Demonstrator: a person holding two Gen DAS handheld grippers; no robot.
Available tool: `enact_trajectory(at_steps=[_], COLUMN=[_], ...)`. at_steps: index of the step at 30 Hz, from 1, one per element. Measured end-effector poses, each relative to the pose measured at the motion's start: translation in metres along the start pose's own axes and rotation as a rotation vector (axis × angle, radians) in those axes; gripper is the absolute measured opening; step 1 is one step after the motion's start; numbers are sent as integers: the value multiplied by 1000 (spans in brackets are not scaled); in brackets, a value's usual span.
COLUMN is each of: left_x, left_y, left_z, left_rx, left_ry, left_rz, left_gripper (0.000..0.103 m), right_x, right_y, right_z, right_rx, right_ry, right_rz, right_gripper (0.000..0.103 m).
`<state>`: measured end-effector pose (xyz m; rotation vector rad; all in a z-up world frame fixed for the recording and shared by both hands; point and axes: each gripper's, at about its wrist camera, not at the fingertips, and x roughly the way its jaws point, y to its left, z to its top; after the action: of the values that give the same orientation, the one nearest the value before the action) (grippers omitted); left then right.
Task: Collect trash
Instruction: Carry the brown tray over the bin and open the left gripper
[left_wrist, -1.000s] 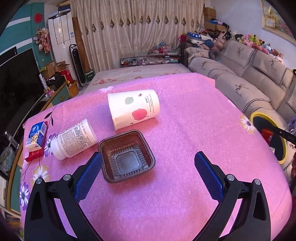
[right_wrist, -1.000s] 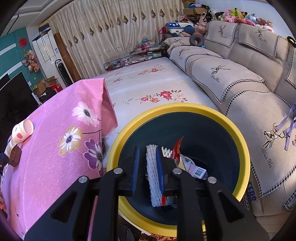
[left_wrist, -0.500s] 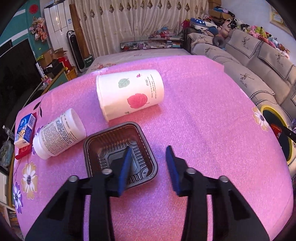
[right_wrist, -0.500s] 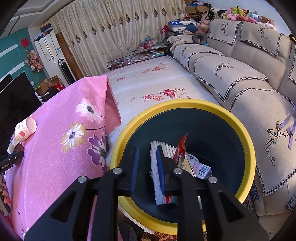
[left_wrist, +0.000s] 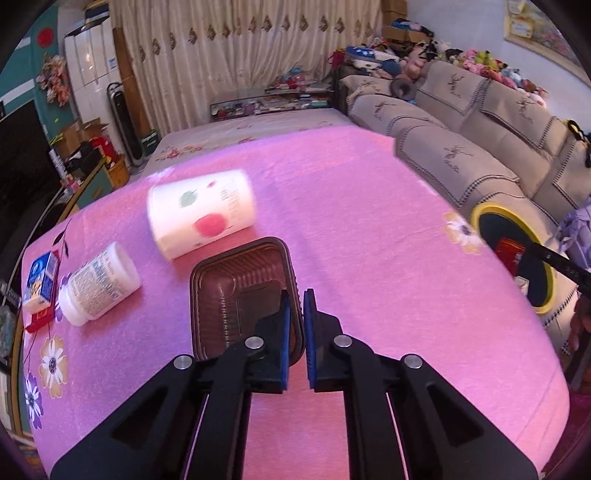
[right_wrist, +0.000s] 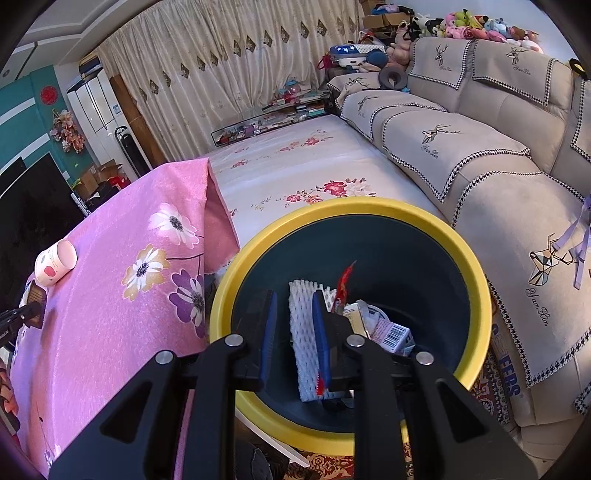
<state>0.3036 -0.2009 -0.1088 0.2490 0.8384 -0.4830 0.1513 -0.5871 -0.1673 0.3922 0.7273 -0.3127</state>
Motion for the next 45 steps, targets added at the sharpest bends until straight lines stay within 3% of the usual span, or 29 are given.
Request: enact_trajectory(at_steps=[6,15,22,28,35,37,41,45], left_x=[-18,-10,34,86,125,129,122,94], left_y=[-55,-175,-262,-327,-362,-364,-357,-327], left_z=[17,49,67,76,75,76,79,81], left_rx=[83,234,288,338,347,346,329,287], left_ry=[-38,-51,9,77,145,141,110,55], left_rz=[-82,-219,-304,-315,-324,-321,-314,-335], left_gripper=[8,8,7,7,8,13,56,68], right_x=[-18,-44,-50,-48,-43,-43,-44,-46], right_y=[-22,-58,-91,-109,-113,-113,-109,-103], right_z=[-2,-5,-8,-11,-17,-18,-18,-17], right_rx=[28,59,105,125,135,136,133,123], right_ry=[-26,-61,-63,-53,-37,-36,-34,-37], right_rz=[-7,-41,-61,-62,-56,-56,-56,-56], right_gripper=[19,19,19,19,19,19,19,22])
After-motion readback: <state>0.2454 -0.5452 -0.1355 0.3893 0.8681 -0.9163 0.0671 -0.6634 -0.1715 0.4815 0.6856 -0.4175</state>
